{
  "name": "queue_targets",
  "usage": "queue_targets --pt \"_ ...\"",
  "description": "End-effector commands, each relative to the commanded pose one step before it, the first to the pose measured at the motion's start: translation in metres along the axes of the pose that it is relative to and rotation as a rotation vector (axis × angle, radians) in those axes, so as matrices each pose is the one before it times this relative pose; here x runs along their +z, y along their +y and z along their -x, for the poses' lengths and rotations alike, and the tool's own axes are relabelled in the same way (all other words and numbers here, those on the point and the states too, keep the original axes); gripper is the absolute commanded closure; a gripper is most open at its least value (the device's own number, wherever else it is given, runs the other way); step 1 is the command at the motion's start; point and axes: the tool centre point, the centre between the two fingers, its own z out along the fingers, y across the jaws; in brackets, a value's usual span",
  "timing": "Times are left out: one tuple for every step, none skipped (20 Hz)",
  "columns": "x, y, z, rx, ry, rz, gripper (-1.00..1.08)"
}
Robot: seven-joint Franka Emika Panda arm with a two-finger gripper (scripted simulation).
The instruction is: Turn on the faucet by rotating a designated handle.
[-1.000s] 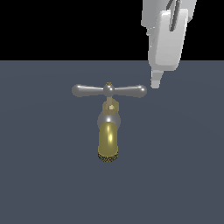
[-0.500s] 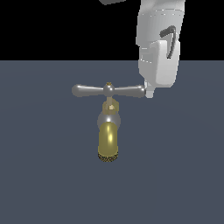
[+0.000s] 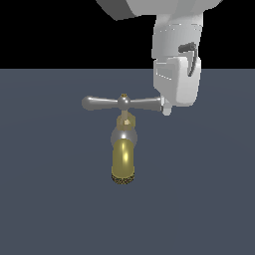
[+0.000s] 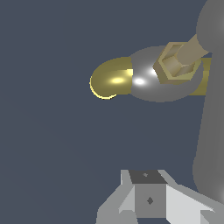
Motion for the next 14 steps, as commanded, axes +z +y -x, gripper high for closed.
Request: queue_targets --pt "0.0008 0.00082 -0.00034 -0.00534 0.00075 0.00021 1.08" --pt "-0.00002 0.0 0.00001 0.0 0.0 0.0 1.08" --pt "0.0 0.0 0.0 0.0 0.0 0.0 1.08" --pt "0.0 0.0 0.0 0.0 0.0 0.0 1.08" --pt "0.0 0.0 0.0 0.0 0.0 0.0 1.08" --pt "-0.00007 -0.00007 -0.00015 0.0 0.0 0.0 1.08" --pt "0.00001 0.00267 0.00026 0.0 0.0 0.0 1.08" --pt "0.00001 0.00267 0.00026 0.0 0.0 0.0 1.08" --pt "0.00001 0.00267 0.00026 0.0 0.0 0.0 1.08" --pt "0.00001 0.00267 0.00026 0.0 0.0 0.0 1.08" --pt "0.00001 0.00268 0.00026 0.0 0.0 0.0 1.08" --pt "0.00001 0.00268 0.00026 0.0 0.0 0.0 1.08" --pt "0.00001 0.00268 0.00026 0.0 0.0 0.0 1.08" --pt "0.00001 0.00269 0.00026 0.0 0.0 0.0 1.08"
